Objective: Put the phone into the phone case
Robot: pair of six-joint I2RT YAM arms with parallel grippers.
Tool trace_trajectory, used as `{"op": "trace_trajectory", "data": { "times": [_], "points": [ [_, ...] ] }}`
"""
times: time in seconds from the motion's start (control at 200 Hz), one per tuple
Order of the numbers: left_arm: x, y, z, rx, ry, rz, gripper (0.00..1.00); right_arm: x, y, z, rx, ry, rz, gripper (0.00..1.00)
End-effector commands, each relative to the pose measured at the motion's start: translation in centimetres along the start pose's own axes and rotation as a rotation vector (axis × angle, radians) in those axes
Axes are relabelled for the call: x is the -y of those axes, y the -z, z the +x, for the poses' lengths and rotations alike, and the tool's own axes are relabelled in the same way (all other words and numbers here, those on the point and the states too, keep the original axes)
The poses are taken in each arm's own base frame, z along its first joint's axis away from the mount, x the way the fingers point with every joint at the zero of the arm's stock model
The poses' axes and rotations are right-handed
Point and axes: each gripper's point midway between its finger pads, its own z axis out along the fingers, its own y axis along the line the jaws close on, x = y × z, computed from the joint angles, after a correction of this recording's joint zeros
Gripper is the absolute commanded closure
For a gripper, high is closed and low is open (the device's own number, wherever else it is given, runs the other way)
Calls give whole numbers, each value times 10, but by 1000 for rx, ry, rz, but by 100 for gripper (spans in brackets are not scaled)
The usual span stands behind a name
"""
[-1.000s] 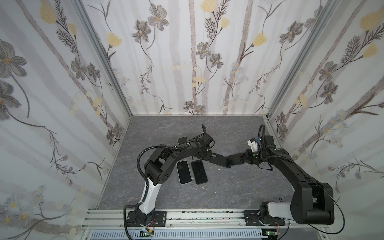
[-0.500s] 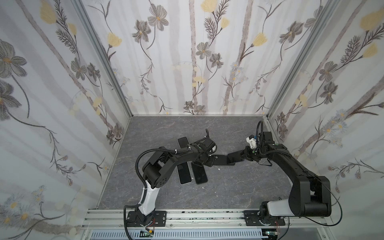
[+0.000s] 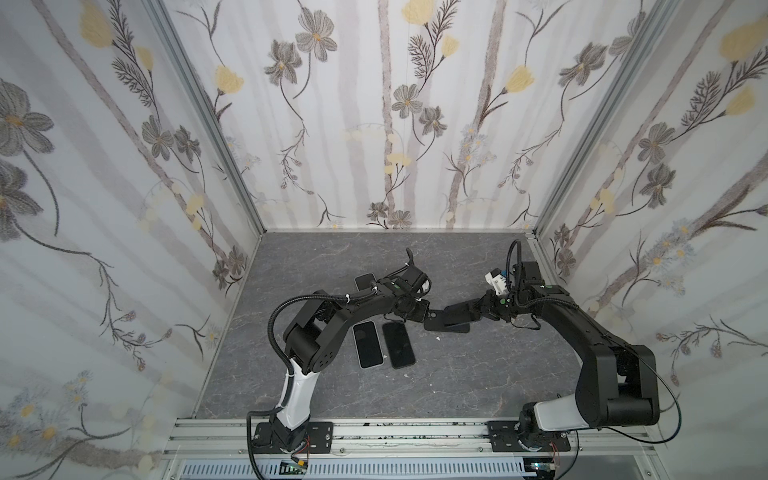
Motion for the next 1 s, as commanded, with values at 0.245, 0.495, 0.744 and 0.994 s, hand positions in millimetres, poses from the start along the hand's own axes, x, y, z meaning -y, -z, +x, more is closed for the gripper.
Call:
{"op": "trace_trajectory", "data": {
  "times": [0.245,0.495,0.744,0.994],
  "points": [
    [7,-8,-3,2,35,55,64,-13,-20,6,-34,-35,-178,100],
    [6,-10,5,-2,56,67,64,-2,-34,15,-57,-73,-211,100],
    [5,-14,11,6,99,88,64,2,-42,24,-86,-86,-241,100],
    [10,-16,11,14,132,127,64,11,-55,34,-132,-110,-259,100]
  ]
}}
